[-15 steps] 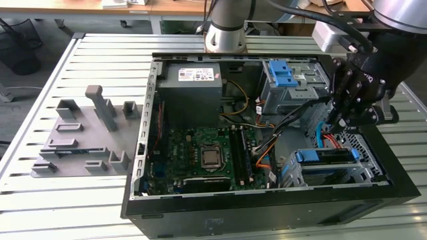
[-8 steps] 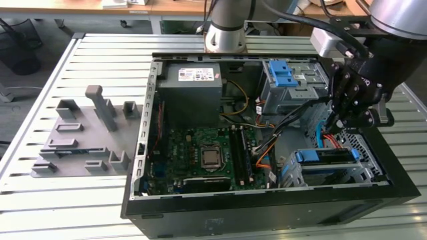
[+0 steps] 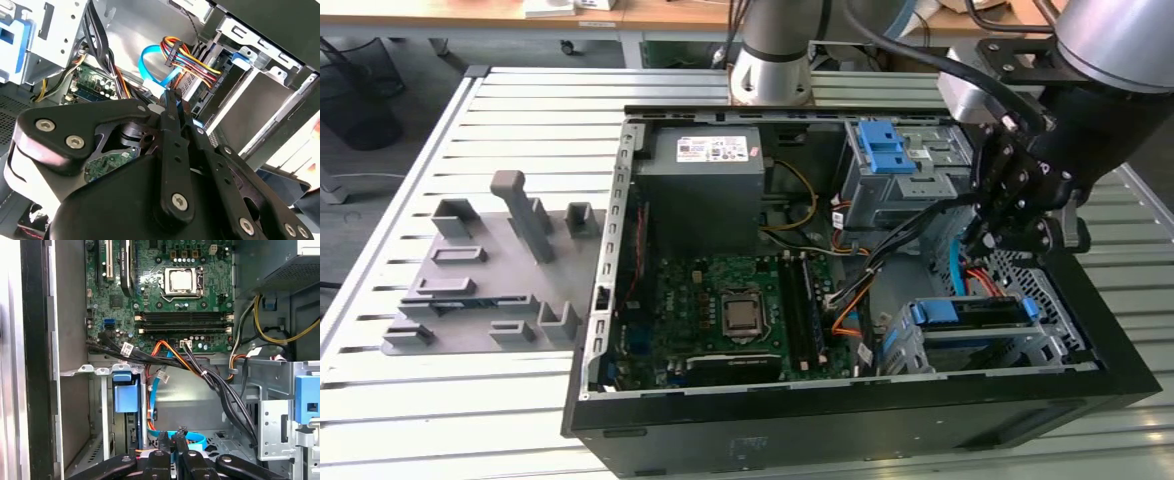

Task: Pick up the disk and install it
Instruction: 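Insert the second disk wire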

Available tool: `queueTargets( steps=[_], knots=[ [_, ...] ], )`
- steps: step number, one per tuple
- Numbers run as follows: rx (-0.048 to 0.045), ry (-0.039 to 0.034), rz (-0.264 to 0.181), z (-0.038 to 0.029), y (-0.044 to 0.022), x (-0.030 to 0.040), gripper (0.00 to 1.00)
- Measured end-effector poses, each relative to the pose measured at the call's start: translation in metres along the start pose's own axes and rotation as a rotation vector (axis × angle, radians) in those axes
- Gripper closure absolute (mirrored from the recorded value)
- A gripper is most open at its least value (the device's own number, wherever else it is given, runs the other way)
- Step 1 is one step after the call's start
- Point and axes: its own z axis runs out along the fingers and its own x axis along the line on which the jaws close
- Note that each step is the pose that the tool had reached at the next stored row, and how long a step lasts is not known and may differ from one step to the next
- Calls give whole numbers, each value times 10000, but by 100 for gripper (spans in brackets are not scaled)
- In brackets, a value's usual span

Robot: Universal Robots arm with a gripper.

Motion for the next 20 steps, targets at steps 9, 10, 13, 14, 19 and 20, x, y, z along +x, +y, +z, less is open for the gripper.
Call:
queueTargets(
  steps=[9,10,13,14,19,20],
  knots=[
    [209,-24,-8,67,65,115,84],
    [282,-27,-11,71,79,121,84],
    [367,-30,-14,106,91,132,84],
    [370,-30,-14,124,92,137,84],
    [374,-29,-14,202,91,205,84],
    [374,-29,-14,213,91,222,84]
  ],
)
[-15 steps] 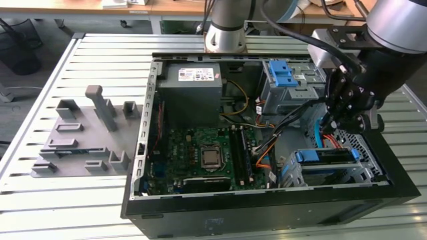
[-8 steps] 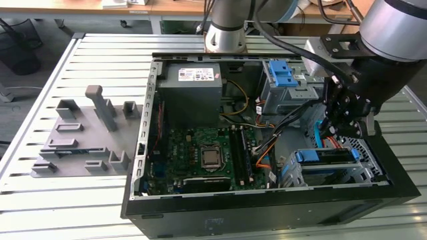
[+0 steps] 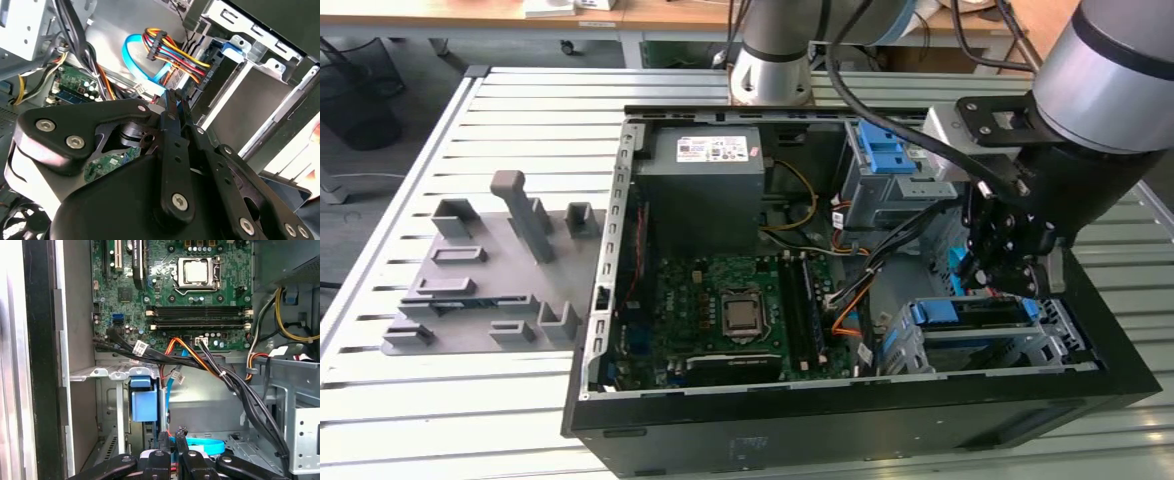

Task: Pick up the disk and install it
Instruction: 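Insert the second disk wire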

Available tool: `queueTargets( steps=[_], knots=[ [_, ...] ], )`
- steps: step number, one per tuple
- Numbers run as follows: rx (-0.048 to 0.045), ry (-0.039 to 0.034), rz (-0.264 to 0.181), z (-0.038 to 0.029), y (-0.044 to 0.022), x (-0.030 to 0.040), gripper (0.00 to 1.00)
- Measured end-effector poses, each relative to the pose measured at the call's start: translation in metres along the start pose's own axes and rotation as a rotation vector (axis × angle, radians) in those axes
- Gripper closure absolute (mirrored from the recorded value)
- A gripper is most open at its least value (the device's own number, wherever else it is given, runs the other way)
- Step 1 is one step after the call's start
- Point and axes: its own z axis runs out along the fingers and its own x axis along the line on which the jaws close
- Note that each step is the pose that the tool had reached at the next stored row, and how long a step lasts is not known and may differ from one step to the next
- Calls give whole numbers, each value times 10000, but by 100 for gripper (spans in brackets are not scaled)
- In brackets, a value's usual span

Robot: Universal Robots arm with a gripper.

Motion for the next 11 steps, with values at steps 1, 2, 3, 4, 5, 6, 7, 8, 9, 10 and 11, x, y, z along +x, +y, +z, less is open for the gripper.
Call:
queueTargets(
  steps=[1,2,3,4,5,6,7,8,9,10,11],
  knots=[
    [0,0,1,10,0,14,84],
    [0,1,7,18,0,27,84],
    [1,0,24,25,0,32,84],
    [2,2,62,28,0,33,84],
    [4,6,83,27,0,34,84],
    [3,8,85,27,0,35,84],
    [4,8,86,27,0,40,84],
    [4,7,86,29,0,49,84],
    [4,8,86,31,-1,61,84],
    [4,7,86,33,-1,72,84],
    [4,8,87,37,-1,81,84]
  ],
)
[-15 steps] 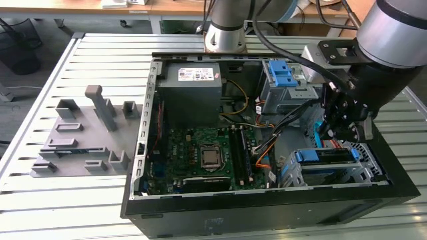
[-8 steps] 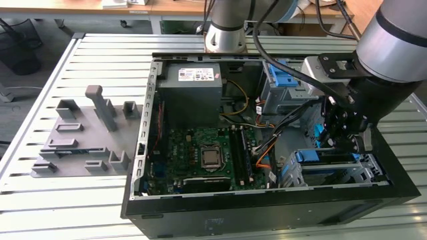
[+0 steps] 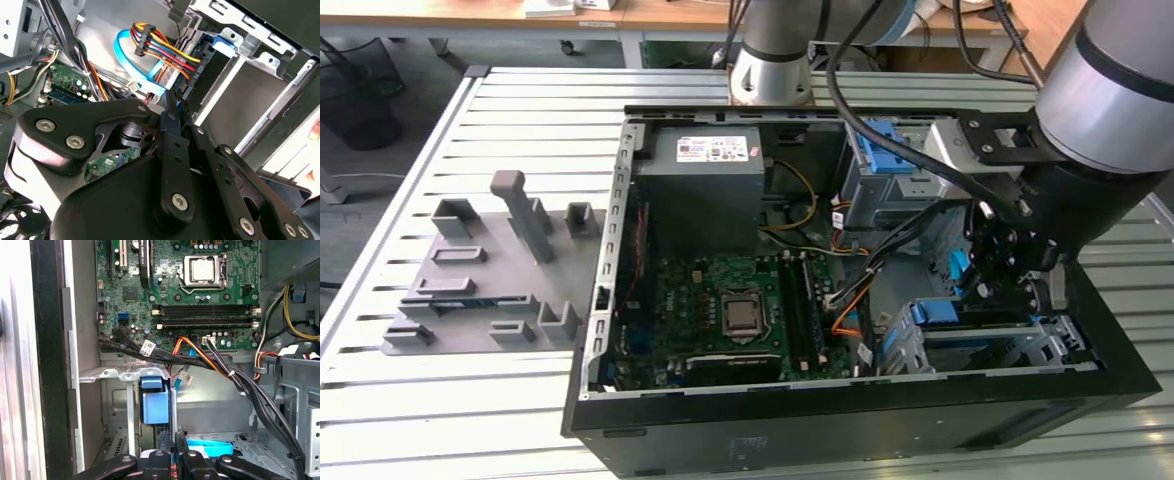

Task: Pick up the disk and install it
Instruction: 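Insert the second disk wire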

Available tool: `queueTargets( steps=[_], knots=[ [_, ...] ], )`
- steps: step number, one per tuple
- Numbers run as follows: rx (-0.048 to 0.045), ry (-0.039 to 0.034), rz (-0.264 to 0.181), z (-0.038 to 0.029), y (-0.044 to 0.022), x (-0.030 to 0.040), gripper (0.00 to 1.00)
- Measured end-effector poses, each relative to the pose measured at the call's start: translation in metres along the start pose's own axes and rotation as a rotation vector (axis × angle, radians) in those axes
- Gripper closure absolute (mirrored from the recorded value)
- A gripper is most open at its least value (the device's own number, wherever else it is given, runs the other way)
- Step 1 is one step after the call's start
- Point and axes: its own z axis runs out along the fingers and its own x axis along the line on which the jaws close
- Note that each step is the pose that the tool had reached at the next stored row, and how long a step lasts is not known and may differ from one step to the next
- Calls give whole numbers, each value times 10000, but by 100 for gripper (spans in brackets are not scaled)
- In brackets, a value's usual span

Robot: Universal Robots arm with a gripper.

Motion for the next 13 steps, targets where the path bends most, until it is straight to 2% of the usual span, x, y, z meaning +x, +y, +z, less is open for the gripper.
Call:
queueTargets(
  steps=[7,13],
  knots=[
    [0,-1,1,16,-41,14,84],
    [1,0,30,23,-45,34,84]
  ],
)
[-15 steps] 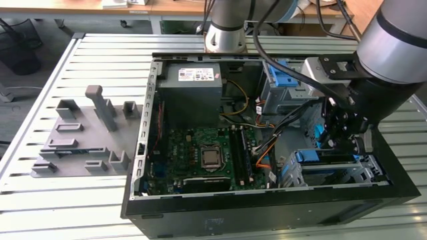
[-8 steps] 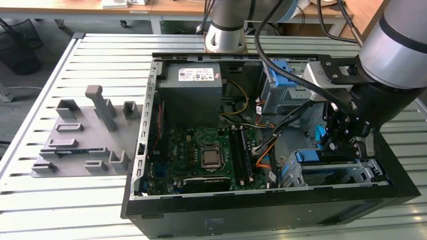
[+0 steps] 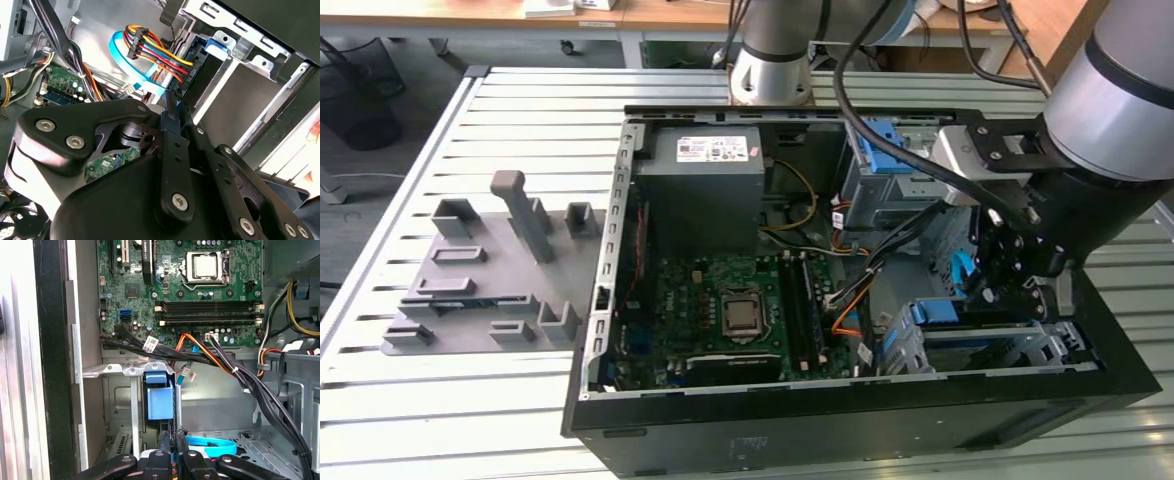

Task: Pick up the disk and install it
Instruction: 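Insert the second disk wire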

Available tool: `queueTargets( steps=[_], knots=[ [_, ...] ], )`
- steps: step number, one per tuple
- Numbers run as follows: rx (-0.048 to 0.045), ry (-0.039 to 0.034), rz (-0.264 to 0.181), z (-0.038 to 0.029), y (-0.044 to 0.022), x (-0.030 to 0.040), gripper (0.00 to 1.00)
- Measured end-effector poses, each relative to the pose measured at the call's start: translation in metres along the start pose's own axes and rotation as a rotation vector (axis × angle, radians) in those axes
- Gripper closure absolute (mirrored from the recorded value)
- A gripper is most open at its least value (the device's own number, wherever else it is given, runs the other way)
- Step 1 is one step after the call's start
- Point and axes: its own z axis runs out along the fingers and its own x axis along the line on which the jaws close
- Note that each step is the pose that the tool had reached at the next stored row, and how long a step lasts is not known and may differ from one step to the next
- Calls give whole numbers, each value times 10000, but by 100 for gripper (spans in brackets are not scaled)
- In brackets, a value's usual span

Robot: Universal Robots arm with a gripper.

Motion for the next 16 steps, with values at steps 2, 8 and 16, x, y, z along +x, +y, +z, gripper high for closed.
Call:
queueTargets(
  steps=[2,8,16],
  knots=[
    [1,3,27,1,-3,1,84],
    [3,6,67,7,-14,3,84],
    [3,6,81,29,-15,8,84]
  ],
)
